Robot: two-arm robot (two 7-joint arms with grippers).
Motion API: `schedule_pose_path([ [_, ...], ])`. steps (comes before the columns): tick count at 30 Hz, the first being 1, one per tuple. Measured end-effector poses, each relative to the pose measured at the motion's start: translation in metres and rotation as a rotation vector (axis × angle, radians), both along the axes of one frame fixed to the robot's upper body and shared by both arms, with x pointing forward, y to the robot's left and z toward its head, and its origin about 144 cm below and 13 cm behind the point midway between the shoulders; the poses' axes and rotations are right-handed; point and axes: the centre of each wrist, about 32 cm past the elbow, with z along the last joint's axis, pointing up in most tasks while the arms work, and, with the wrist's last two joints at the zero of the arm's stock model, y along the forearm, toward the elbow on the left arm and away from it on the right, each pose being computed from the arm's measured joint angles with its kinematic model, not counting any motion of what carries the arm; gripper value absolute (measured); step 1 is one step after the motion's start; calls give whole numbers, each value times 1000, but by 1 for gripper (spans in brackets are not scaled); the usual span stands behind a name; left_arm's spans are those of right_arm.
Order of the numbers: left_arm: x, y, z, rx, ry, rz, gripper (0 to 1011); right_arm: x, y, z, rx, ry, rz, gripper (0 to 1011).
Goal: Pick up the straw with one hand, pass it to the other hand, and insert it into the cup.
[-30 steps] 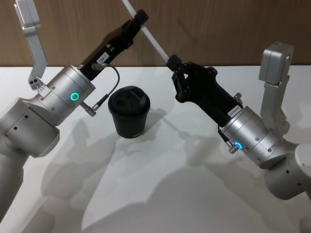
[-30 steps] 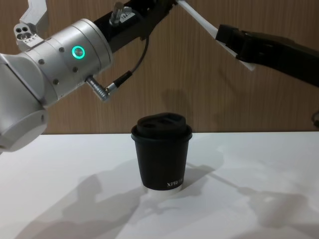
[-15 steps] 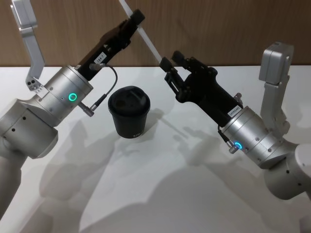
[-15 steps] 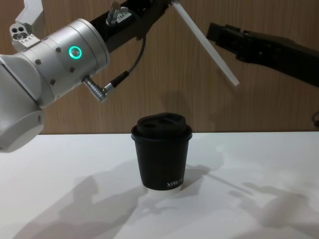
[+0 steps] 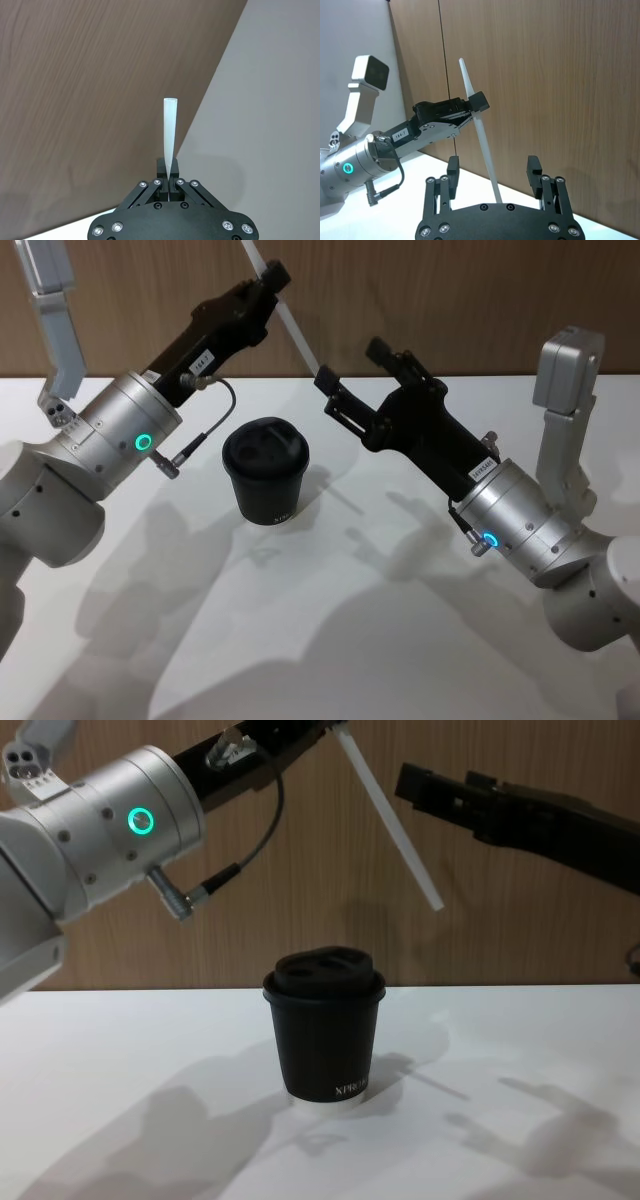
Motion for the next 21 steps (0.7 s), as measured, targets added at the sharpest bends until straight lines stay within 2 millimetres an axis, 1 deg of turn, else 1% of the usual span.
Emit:
schedule_pose_path([
  [1, 0, 0, 0, 0, 0, 0, 7, 0, 0, 0, 0, 0, 0, 838],
  [2, -1, 1, 1, 11, -8, 6, 7, 0, 0, 0, 0, 0, 0, 856],
  [3, -2, 2, 3, 32, -22, 21, 7, 0, 0, 0, 0, 0, 0, 905],
  [6, -6, 4, 6, 72, -50, 46, 7, 0, 0, 0, 0, 0, 0, 952],
  [7, -7, 5, 7, 86, -61, 54, 7, 0, 0, 0, 0, 0, 0, 996],
  [21, -29, 19, 22, 287, -218, 188, 7, 0, 0, 0, 0, 0, 0, 1001],
])
